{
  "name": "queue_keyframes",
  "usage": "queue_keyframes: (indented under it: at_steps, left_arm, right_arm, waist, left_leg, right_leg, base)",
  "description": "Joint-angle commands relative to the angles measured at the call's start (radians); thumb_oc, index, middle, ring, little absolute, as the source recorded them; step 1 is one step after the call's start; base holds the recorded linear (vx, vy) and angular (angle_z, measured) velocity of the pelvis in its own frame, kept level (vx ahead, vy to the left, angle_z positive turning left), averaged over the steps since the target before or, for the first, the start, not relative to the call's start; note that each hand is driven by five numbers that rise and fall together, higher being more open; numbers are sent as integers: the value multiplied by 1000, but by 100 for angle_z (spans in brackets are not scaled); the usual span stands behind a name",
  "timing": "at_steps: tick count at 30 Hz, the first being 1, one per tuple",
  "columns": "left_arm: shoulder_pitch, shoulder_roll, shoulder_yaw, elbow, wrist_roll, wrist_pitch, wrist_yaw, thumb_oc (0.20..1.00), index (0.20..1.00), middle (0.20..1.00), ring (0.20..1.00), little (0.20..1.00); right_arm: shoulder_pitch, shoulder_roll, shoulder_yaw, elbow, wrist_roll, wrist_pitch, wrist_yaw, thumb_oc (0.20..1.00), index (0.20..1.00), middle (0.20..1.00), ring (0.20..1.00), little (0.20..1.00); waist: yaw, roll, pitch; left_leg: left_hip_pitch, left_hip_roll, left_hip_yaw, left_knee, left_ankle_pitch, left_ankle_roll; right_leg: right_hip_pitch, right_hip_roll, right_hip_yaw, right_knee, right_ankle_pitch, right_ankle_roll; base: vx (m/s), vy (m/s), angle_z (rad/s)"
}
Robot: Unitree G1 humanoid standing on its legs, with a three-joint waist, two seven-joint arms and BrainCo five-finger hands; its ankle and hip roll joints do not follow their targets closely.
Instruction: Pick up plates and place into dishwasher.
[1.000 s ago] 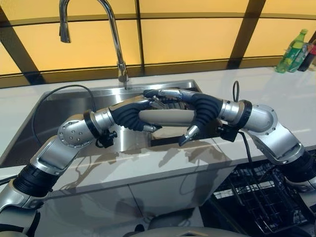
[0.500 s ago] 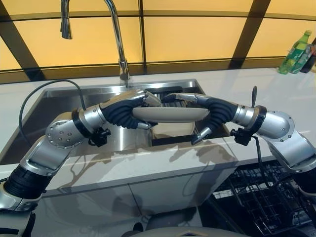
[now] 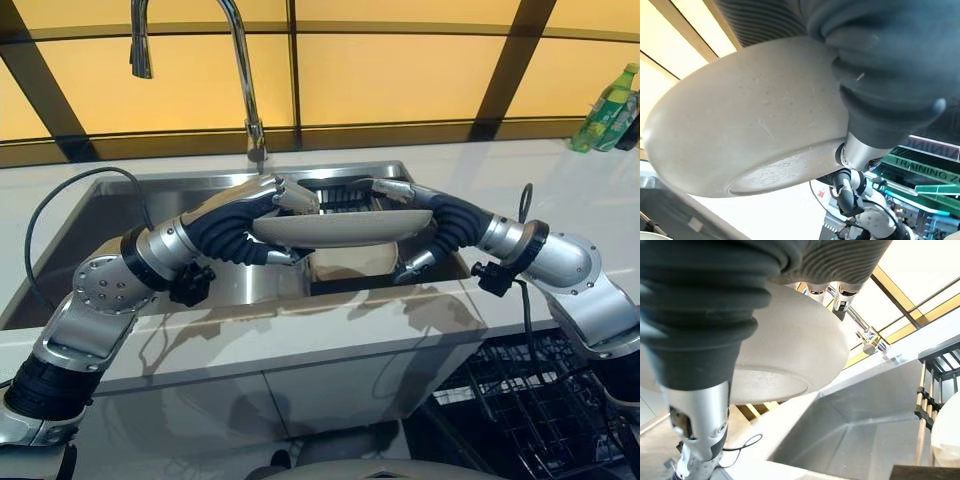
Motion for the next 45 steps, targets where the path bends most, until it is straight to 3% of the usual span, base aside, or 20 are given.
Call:
queue_keyframes:
  at_steps: [1, 5, 6, 8, 9, 10, 16, 25, 31, 32, 33, 39, 45]
  left_arm:
    - [-53, -50, 34, -35, -117, -6, 31, 200, 200, 200, 200, 200]
    - [-60, -67, 23, -26, -122, -9, 25, 200, 200, 200, 200, 200]
    - [-61, -73, 20, -28, -119, -7, 24, 200, 200, 200, 200, 200]
    - [-61, -77, 17, -30, -117, -3, 22, 200, 200, 200, 200, 200]
    - [-64, -79, 14, -29, -116, -1, 23, 200, 200, 200, 200, 200]
    - [-67, -81, 12, -29, -118, 1, 22, 200, 200, 200, 200, 200]
    - [-76, -104, 6, -24, -107, 2, 15, 200, 200, 200, 200, 200]
    - [-73, -112, 24, -20, -101, 2, 24, 200, 200, 200, 200, 200]
    - [-78, -117, 27, -17, -97, 19, 59, 200, 200, 200, 200, 200]
    - [-76, -123, 31, -13, -92, 30, 77, 636, 636, 636, 636, 636]
    - [-72, -126, 34, -5, -80, 40, 112, 1000, 1000, 1000, 1000, 1000]
    - [-11, -183, 63, 34, -58, 83, 237, 1000, 1000, 1000, 1000, 1000]
    - [33, -210, 117, 58, -37, 74, 342, 1000, 1000, 1000, 1000, 1000]
  right_arm:
    - [-36, 33, 14, -5, 19, -35, -31, 1000, 1000, 1000, 1000, 1000]
    - [-50, 56, 29, -10, 41, -44, -23, 1000, 1000, 1000, 1000, 1000]
    - [-50, 63, 34, -12, 45, -45, -21, 937, 937, 937, 937, 937]
    - [-50, 71, 38, -19, 53, -47, -20, 595, 595, 595, 595, 595]
    - [-50, 76, 39, -20, 60, -49, -21, 470, 470, 470, 470, 470]
    - [-52, 82, 39, -20, 70, -51, -25, 200, 200, 200, 200, 200]
    - [-52, 123, 39, -7, 78, -57, -42, 200, 200, 200, 200, 200]
    - [-31, 120, 21, -14, 74, -34, -12, 200, 200, 200, 200, 200]
    - [-42, 125, 18, -5, 84, -46, -44, 200, 200, 200, 200, 200]
    - [-44, 131, 17, -3, 84, -47, -55, 200, 200, 200, 200, 200]
    - [-44, 139, 16, 2, 82, -52, -70, 200, 200, 200, 200, 200]
    - [-2, 192, -29, 17, 55, -85, -123, 200, 200, 200, 200, 200]
    - [27, 200, -86, 31, 40, -97, -138, 200, 200, 200, 200, 200]
  waist:
    - [20, -1, -42]
    - [21, -1, -42]
    - [21, -1, -43]
    - [20, -1, -44]
    - [19, 0, -44]
    - [19, -1, -44]
    - [18, -1, -44]
    - [13, 0, -44]
    - [13, -1, -42]
    - [14, -1, -42]
    - [15, 0, -42]
    - [18, 2, -43]
    - [18, 1, -42]
  left_leg:
    - [88, 17, -15, 6, -120, -8]
    - [87, 16, -15, 6, -121, -7]
    - [87, 16, -15, 6, -121, -7]
    - [87, 16, -13, 6, -121, -7]
    - [86, 15, -13, 6, -121, -6]
    - [86, 15, -12, 6, -122, -6]
    - [87, 12, -9, 6, -124, -3]
    - [88, 16, 1, 6, -123, -4]
    - [90, 19, 3, 6, -122, -7]
    - [91, 20, 4, 6, -122, -7]
    - [93, 21, 5, 6, -122, -7]
    - [95, 24, 3, 6, -123, -6]
    - [95, 30, 7, 6, -121, -8]
  right_leg:
    - [-91, 0, -5, 3, 93, 11]
    - [-92, 1, -1, 3, 93, 11]
    - [-93, 0, -1, 3, 93, 12]
    - [-95, 0, 1, 3, 93, 12]
    - [-95, 0, 3, 3, 94, 12]
    - [-96, 0, 3, 3, 94, 12]
    - [-96, 0, 3, 3, 95, 11]
    - [-96, 0, -1, 3, 95, 10]
    - [-93, 2, -4, 3, 94, 8]
    - [-92, 2, -4, 3, 93, 7]
    - [-91, 2, -6, 3, 93, 7]
    - [-88, 6, -9, 3, 90, 4]
    - [-87, 8, -13, 3, 88, 1]
  base:
    - [0, 0, 0]
    - [0, 0, 0]
    - [0, 0, 0]
    - [0, 0, 0]
    - [0, 0, 0]
    - [0, 0, 0]
    - [0, 0, 0]
    - [0, 0, 0]
    - [-21, -11, 0]
    - [0, 0, 0]
    - [0, 0, 0]
    - [0, 0, 0]
    - [-5, -2, 0]
